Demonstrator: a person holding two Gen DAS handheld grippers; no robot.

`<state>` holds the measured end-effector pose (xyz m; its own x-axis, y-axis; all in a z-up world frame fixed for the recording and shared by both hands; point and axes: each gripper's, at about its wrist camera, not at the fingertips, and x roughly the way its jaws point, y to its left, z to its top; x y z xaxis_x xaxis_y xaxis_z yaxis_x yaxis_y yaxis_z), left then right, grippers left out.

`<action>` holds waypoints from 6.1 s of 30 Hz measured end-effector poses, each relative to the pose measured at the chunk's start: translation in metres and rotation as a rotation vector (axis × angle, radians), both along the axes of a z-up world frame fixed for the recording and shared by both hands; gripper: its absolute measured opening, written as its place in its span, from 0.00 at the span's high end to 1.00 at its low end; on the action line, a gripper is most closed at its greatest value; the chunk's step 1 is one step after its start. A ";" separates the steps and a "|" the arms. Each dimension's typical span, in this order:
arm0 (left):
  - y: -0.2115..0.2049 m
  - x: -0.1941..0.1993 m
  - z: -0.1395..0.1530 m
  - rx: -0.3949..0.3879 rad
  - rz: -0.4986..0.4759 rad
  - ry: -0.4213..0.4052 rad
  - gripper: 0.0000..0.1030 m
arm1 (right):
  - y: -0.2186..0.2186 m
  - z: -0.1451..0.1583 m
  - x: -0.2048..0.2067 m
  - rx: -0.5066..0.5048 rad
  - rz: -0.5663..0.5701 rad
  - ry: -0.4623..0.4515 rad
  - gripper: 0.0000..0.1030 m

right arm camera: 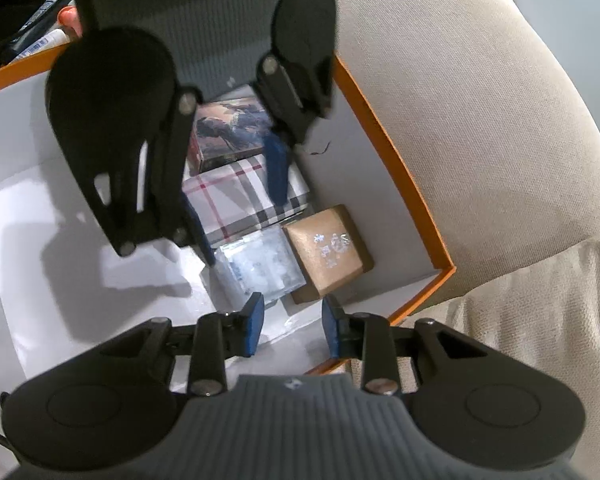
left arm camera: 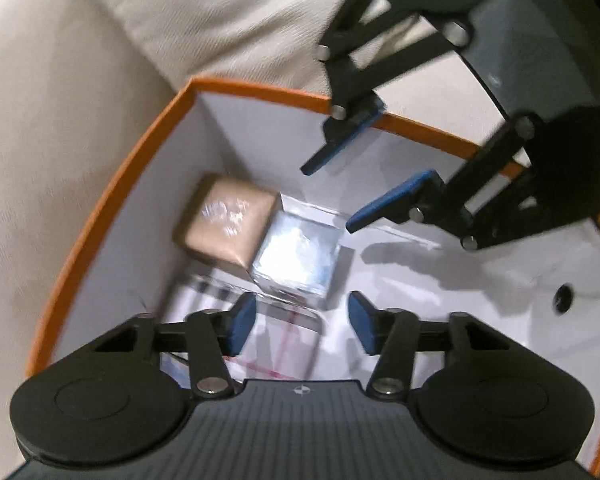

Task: Organize rigid objects
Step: 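Open both tools to release the boxes and withdraw from the shoebox, then grasp the dark spray can with the left tool while the right tool grasps the white tube, then lift the spray can and white tube and carry both into the shoebox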

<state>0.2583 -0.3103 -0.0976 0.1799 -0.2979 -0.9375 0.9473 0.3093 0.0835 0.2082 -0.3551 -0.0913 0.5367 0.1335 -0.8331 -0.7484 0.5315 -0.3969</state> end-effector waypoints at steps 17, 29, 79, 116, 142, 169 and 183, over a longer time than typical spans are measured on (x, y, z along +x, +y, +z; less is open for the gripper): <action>0.029 -0.005 0.031 -0.134 0.161 0.040 0.72 | 0.009 0.009 -0.007 0.007 -0.033 0.019 0.78; 0.194 -0.047 0.142 -0.290 0.541 -0.092 0.69 | 0.049 0.082 -0.039 0.422 -0.442 0.040 0.78; 0.361 -0.047 0.002 0.082 1.387 0.238 0.41 | 0.259 -0.028 -0.049 0.650 -0.672 0.504 0.71; 0.350 -0.130 0.052 -0.264 1.236 0.135 0.53 | 0.206 -0.011 -0.050 0.737 -0.743 0.445 0.78; 0.249 -0.169 0.209 -0.477 0.756 -0.089 0.55 | 0.076 0.118 -0.123 0.955 -0.858 0.065 0.77; 0.089 -0.084 0.069 0.060 0.606 0.229 0.56 | -0.022 0.013 -0.100 0.852 -1.057 0.177 0.77; 0.061 -0.039 0.044 0.197 0.637 0.171 0.54 | -0.032 -0.009 -0.076 0.834 -1.122 0.229 0.77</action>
